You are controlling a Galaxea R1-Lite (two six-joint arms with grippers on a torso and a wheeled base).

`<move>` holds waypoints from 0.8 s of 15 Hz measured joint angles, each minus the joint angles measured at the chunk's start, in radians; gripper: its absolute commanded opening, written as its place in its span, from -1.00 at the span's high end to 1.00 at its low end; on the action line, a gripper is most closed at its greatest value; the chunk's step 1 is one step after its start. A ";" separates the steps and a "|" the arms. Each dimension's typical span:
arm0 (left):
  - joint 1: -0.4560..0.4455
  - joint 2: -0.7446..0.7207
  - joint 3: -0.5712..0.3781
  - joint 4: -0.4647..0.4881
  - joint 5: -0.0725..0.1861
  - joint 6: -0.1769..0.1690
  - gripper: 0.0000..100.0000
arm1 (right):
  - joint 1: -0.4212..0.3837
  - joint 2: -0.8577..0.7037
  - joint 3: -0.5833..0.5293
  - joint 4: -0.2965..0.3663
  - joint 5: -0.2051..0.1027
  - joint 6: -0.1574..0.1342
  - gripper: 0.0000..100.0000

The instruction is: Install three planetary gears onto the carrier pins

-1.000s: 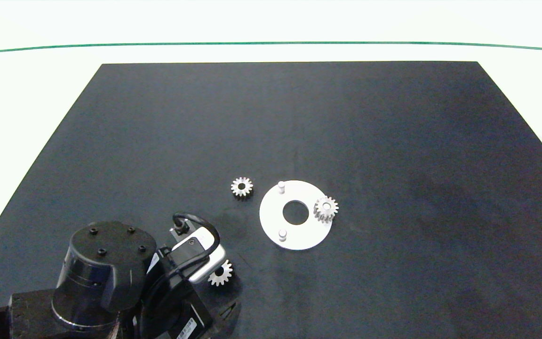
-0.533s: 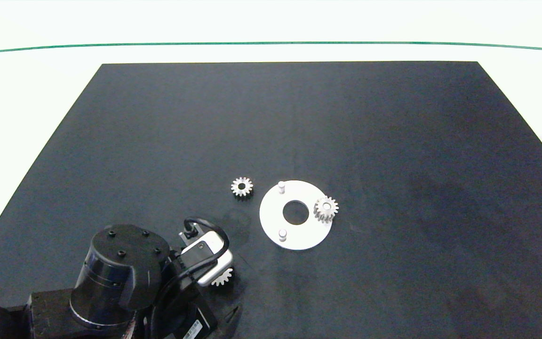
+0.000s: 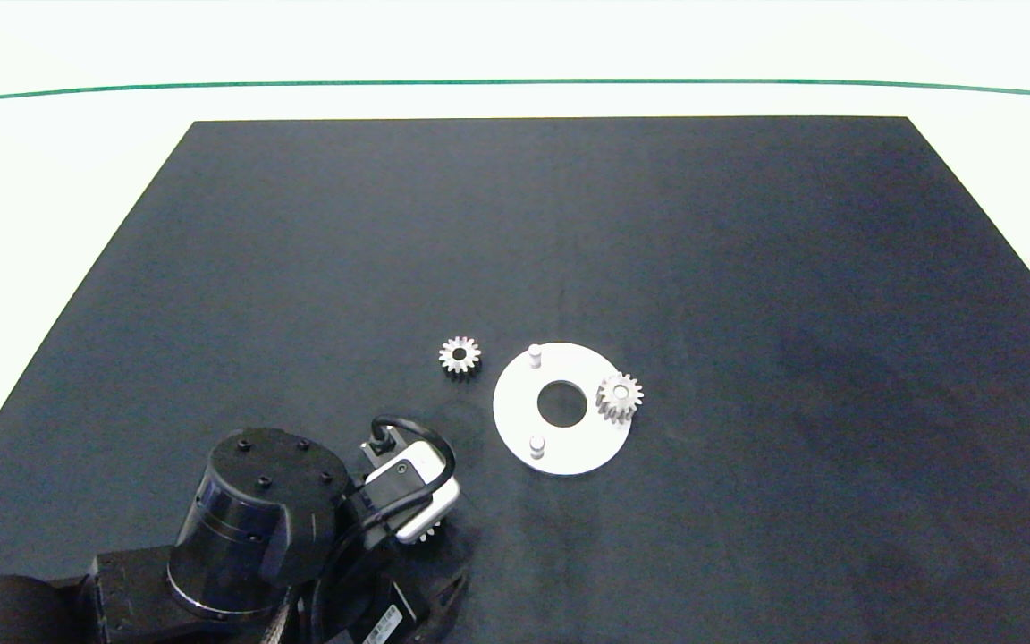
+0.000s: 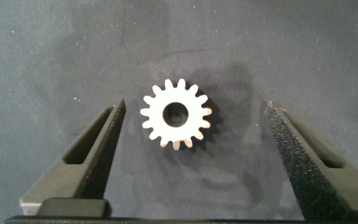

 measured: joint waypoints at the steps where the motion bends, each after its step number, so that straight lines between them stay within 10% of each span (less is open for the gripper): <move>1: 0.001 -0.001 0.000 0.000 0.000 0.002 -0.68 | 0.000 0.000 0.000 0.000 0.000 0.000 -1.00; 12: 0.007 0.000 -0.013 0.002 0.000 0.009 -0.23 | 0.000 0.000 0.000 0.000 0.001 0.000 -1.00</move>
